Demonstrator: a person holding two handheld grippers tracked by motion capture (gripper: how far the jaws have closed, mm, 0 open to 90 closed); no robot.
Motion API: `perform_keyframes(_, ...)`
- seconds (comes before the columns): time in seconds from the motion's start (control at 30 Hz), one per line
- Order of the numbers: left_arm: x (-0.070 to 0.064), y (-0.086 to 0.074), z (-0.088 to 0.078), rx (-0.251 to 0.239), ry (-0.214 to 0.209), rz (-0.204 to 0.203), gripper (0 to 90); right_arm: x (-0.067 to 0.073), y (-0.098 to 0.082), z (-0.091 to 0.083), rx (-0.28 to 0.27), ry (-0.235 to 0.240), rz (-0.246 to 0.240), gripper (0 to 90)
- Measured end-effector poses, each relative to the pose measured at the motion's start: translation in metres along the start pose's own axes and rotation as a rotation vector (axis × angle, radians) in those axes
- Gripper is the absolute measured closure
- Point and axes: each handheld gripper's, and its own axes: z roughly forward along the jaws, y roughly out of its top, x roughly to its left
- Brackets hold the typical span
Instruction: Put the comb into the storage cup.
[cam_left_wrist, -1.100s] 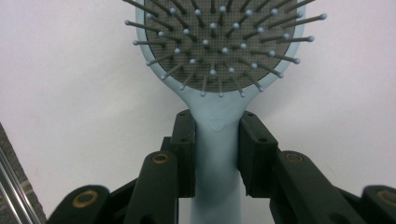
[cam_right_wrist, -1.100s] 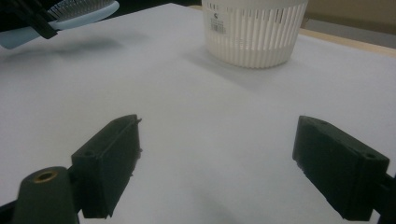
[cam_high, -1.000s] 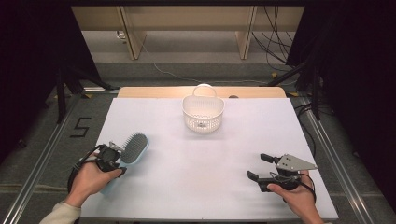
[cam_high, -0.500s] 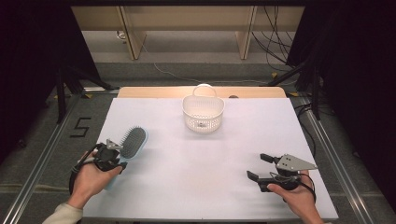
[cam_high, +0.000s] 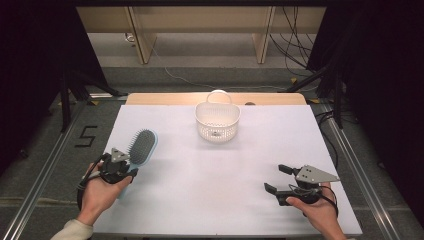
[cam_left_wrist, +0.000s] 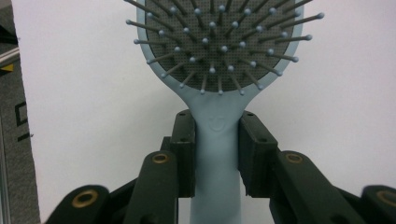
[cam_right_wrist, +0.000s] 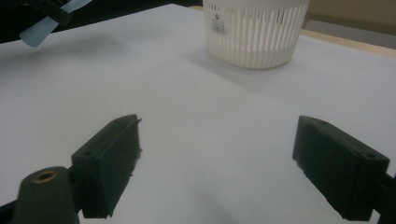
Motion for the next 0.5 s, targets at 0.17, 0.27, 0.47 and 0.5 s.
perform_keyframes(0.17,-0.0036,-0.0021,0.0028,-0.019,-0.003,0.014,70.1,0.0001,0.0001,0.0002,0.001,0.0,-0.003,15.8)
perform_keyframes(0.27,-0.0055,-0.0031,0.0041,-0.046,0.006,0.015,70.0,0.0004,0.0002,0.0001,0.001,0.001,-0.002,15.8)
perform_keyframes(0.47,-0.0061,-0.0042,0.0037,-0.094,0.017,0.021,70.1,0.0001,0.0002,0.0001,0.0,0.004,-0.001,15.8)
perform_keyframes(0.5,-0.0061,-0.0043,0.0034,-0.101,0.019,0.019,70.0,0.0002,0.0002,0.0001,0.0,0.004,-0.001,15.8)
